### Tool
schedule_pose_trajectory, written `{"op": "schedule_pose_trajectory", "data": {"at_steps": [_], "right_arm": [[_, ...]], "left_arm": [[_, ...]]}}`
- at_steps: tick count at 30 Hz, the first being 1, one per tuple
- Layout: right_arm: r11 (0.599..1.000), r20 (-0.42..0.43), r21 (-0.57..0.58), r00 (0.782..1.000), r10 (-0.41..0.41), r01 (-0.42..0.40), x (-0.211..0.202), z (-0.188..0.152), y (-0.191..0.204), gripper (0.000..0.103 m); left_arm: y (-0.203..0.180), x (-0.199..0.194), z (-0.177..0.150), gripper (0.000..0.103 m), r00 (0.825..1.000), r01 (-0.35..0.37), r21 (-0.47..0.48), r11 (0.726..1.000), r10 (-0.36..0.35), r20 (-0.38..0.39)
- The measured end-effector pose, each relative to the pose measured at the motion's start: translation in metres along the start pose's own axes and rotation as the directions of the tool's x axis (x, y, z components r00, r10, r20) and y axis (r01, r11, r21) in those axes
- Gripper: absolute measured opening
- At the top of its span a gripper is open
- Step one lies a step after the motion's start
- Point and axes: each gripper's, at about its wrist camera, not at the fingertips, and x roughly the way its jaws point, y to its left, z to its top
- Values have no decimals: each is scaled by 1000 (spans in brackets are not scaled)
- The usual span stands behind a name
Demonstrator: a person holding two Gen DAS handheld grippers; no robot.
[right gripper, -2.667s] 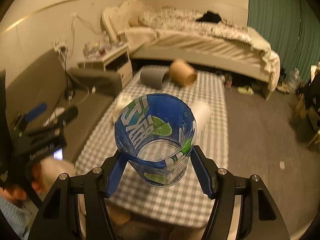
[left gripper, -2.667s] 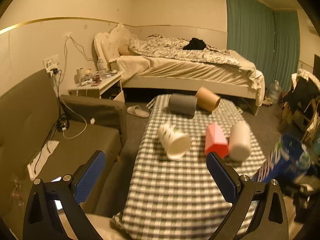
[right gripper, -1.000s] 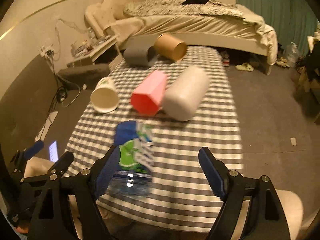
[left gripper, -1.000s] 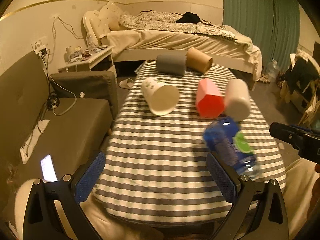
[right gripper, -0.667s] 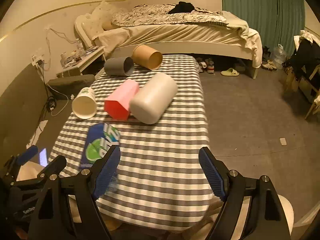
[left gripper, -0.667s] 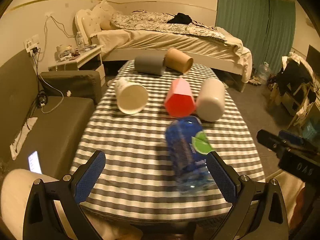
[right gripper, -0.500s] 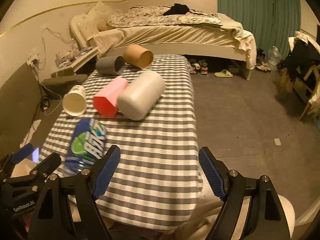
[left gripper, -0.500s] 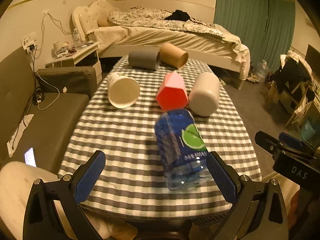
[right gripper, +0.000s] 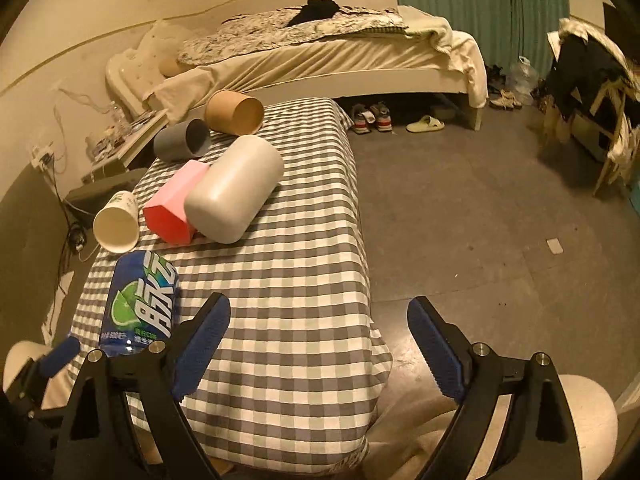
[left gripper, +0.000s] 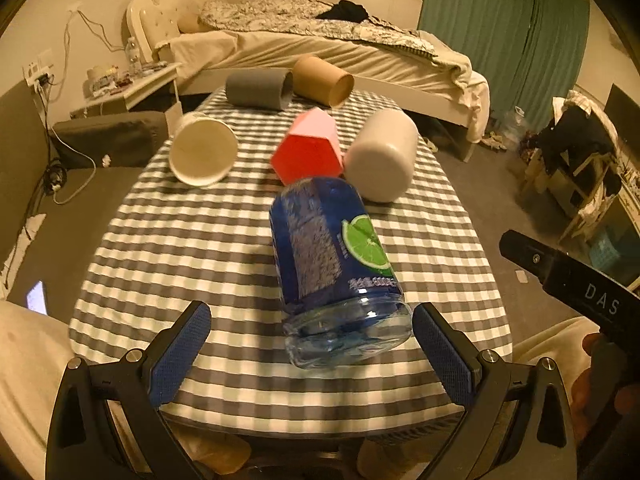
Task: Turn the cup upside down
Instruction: 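Pass the blue bottle from the right gripper into the left gripper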
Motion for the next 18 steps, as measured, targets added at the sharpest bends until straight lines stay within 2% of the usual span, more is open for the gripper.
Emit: {"op": "schedule_pose_trajectory", "data": {"at_steps": [9,12,13,18], "right_arm": [[1000,-18,20,1000,-4,4,4,0,-7,90],[1000,-25,25,1000,-7,8,6,1,-9,90],[1000,-29,27,1000,-9,10,7,1,-10,90],[999,-37,31,999,-12,14,10,2,-9,90]], "left_arm": [[-7,30,-6,101,995,43,-10,999,-44,-86],[-8,30,-6,83,993,82,3,997,-81,-87],[-9,30,-6,72,992,92,15,996,-90,-92],[-8,24,-6,71,991,104,31,994,-101,-89]]}}
